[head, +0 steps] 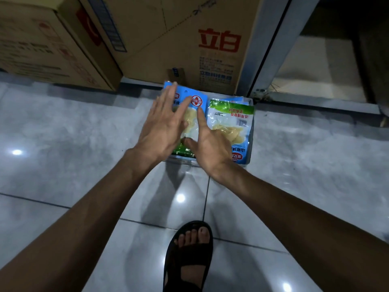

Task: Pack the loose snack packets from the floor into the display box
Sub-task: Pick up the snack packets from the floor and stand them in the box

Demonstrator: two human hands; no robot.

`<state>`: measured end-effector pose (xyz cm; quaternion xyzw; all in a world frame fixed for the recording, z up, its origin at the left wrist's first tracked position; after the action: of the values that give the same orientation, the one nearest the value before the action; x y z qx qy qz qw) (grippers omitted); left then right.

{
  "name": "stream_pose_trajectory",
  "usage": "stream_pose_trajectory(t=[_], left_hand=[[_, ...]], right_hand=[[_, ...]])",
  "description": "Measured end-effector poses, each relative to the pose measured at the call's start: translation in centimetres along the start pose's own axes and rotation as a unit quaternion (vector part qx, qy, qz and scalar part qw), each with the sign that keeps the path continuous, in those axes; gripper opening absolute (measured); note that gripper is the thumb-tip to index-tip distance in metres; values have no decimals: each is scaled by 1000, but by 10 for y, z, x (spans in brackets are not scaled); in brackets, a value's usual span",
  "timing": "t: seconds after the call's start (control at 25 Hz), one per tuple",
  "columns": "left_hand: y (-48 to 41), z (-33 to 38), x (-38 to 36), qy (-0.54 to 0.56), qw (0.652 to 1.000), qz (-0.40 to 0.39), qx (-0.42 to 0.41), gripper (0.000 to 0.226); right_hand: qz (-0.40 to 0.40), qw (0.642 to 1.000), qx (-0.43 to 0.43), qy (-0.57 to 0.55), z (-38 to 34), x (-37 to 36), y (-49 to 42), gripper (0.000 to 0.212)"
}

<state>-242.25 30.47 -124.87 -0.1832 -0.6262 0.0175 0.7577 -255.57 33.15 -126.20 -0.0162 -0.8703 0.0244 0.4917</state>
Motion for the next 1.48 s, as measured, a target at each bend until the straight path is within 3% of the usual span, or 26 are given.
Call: stream_pose_trajectory(t=[0.12,0.48,0.6,0.84,1.04,1.2,1.28,1.36,1.48], left_hand=[[5,-7,-12,-24,997,-54,-50,64],[7,-7,-31,-51,993,-96,-37,84],[11,-7,-33,-48,994,-87,-37,84],[6,-5,-19,-27,996,-77,-38,82],[-11,27,10,-15,999,-30,-43,66],[-29,89,23,107,994,-2,-27,43],[-29,134,20,186,981,-54,-15,36],[-23,179,10,262,952,-159,8,30],[-6,226,-8,305,899,-314,20,30]], right_hand=[[-13,994,61,89,3,4,-2,89],[3,958,122,260,18,-7,-6,93],[-1,965,140,223,21,-4,-6,88],[6,994,112,5,28,29,-2,60],[36,994,41,-95,54,70,2,41],[21,975,-126,-179,98,108,22,25],[17,956,-206,-207,137,136,41,19],[30,938,-283,-199,194,164,69,13],[127,880,-429,-159,294,195,131,14]])
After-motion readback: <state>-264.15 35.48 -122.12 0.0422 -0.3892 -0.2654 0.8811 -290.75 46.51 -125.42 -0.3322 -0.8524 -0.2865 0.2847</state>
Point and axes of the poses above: each hand's wrist, its own y-axis away from the middle knuckle, its own x-axis out of the back of the hand, z = x × y, the point moved 1 cm from there along -y, towards the middle knuckle, and after that the axes turned 15 degrees about z, right-handed, at the moved point
